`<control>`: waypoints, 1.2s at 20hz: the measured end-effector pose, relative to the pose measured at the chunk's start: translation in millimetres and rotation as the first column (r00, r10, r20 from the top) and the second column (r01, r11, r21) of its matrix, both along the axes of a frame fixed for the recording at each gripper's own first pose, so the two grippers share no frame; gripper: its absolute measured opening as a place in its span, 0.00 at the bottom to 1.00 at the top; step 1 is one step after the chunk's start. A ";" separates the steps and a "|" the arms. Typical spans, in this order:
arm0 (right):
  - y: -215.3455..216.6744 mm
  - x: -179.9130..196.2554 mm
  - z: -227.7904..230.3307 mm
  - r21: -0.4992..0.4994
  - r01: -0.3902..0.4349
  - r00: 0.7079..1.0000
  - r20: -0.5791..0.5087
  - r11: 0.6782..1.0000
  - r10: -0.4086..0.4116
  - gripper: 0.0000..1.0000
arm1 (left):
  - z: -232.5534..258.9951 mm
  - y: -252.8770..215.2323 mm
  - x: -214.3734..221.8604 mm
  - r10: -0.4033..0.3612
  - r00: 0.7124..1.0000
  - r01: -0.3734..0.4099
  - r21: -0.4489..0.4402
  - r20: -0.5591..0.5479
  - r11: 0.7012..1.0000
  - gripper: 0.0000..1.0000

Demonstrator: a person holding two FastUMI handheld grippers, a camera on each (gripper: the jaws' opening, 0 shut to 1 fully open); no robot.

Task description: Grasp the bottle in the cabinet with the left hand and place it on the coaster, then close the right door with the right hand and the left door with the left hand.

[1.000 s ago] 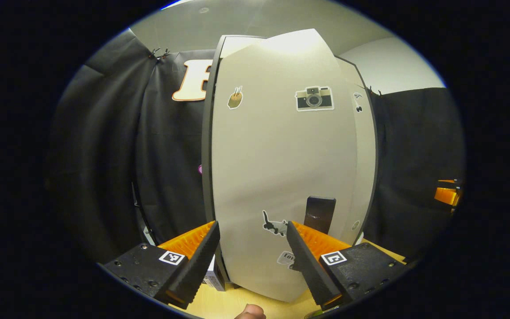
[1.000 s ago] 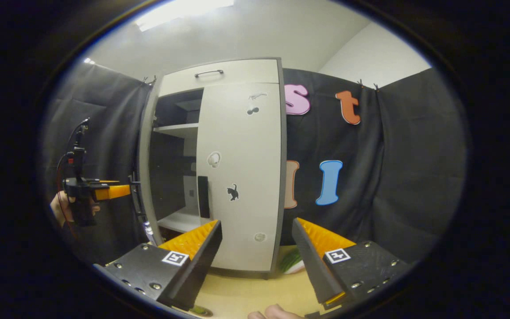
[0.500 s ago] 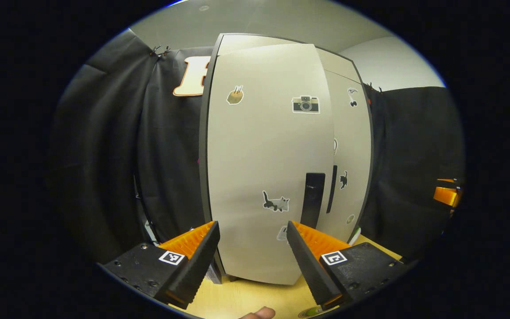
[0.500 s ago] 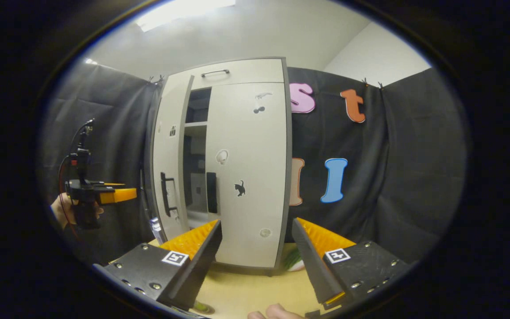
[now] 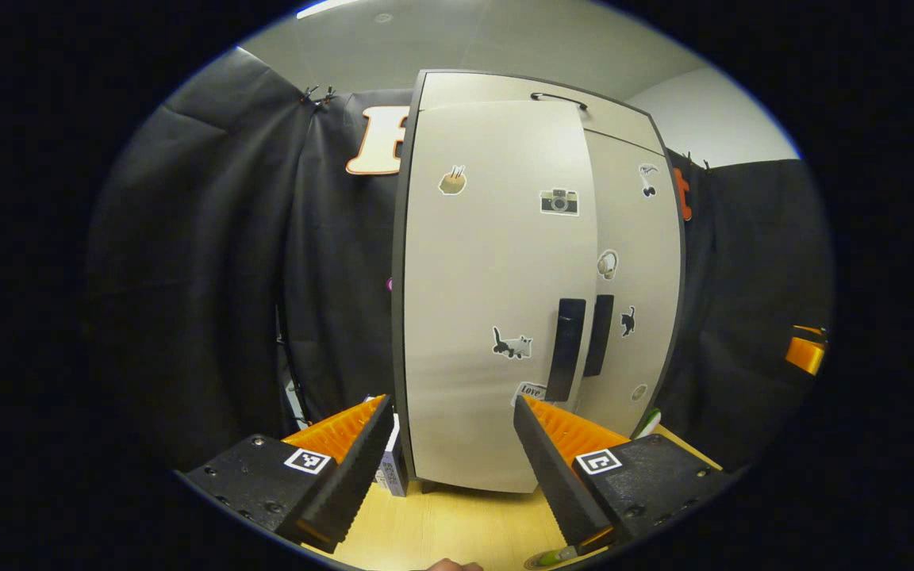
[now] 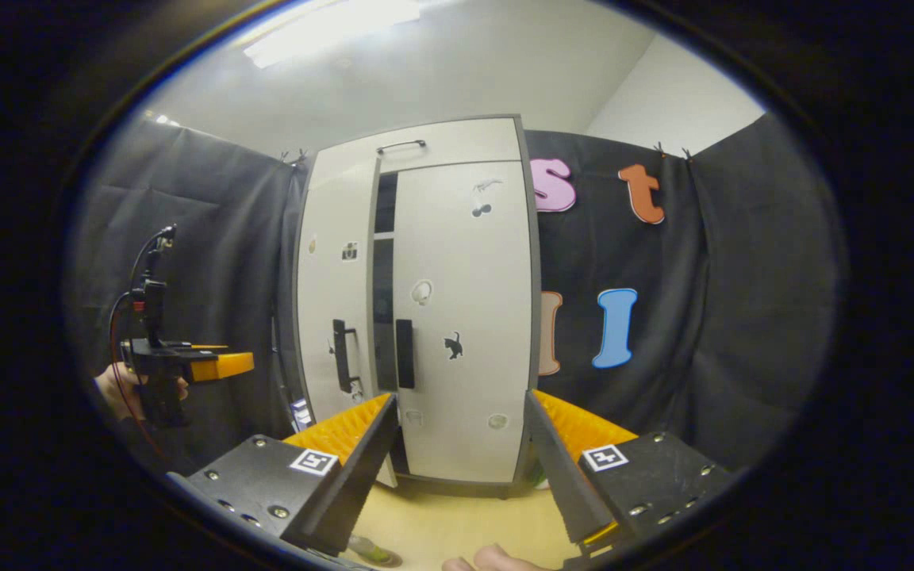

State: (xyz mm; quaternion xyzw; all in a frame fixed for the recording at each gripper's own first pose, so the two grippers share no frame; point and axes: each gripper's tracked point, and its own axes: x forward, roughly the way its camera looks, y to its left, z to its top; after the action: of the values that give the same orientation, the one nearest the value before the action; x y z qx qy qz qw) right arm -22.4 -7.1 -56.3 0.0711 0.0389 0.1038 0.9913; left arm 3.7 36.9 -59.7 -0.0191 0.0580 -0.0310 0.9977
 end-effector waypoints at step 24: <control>64.2 1.1 24.8 0.049 0.149 0.988 -0.033 0.988 -0.148 0.96 | 8.0 19.7 22.9 -0.154 0.986 0.159 -0.078 0.063 0.984 0.96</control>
State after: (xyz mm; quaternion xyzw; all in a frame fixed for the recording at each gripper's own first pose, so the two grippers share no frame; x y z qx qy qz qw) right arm -21.3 57.2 -31.5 0.1009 0.0452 0.0295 0.9934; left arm 26.7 56.6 -51.7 -0.0550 0.0297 -0.1123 0.9917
